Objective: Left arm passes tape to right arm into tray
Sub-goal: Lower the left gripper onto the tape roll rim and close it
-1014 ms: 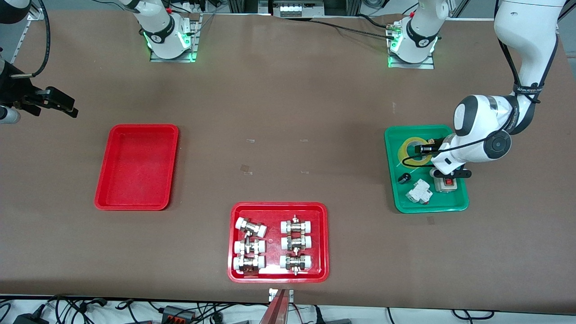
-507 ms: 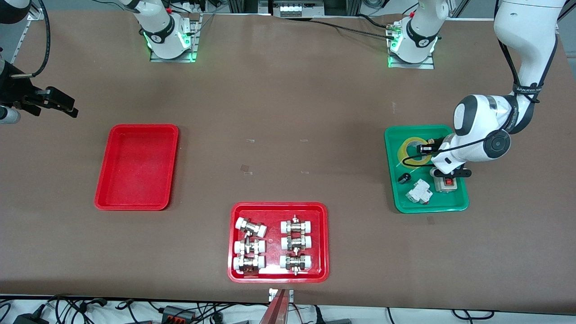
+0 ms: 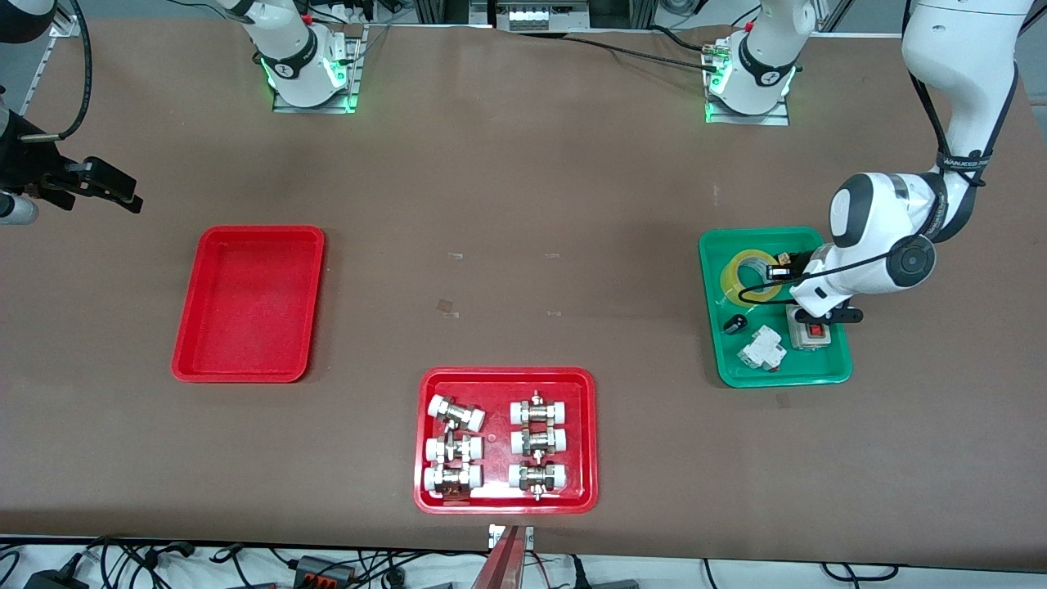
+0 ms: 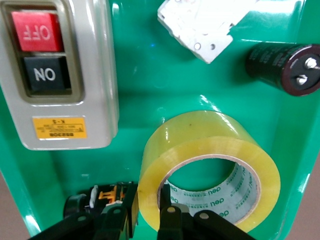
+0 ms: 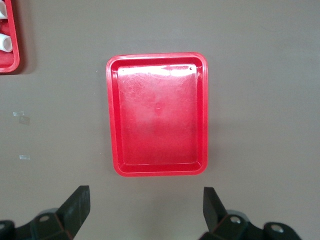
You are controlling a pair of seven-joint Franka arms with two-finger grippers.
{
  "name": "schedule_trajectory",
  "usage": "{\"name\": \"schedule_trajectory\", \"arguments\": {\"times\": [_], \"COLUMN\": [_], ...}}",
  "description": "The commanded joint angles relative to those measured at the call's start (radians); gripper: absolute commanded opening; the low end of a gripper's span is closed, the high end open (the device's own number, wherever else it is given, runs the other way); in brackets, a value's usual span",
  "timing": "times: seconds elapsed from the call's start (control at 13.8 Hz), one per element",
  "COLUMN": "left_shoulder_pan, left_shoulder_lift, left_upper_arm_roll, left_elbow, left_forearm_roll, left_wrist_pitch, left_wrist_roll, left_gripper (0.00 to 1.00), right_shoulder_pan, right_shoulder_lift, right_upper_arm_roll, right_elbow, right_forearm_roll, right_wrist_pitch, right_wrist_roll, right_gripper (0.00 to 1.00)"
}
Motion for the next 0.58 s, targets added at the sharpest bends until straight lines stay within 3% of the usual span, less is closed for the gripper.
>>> {"name": "schedule_trajectory", "arguments": {"times": [0.0, 0.51], "left_shoulder_pan": [0.019, 0.020], "left_shoulder_lift": [0.002, -0.070], "left_upper_arm_roll": [-0.003, -0.020], "left_elbow": [-0.008, 0.084], "left_forearm_roll": [0.009, 0.009], "left_wrist_pitch": [0.015, -0.196], "left_wrist_roll": [0.045, 0.117], "left_gripper": [0.01, 0.01], "right_shoulder_pan": [0.002, 0.002], "right_shoulder_lift": [-0.008, -0.009], "right_upper_arm_roll": [0.003, 0.003], "right_elbow": [0.006, 0.006], "right_forearm_roll": [-0.006, -0.006], "right_wrist_pitch": [-0.017, -0.016], "right_wrist_roll": [-0.012, -0.012], "right_gripper": [1.00, 1.00]}}
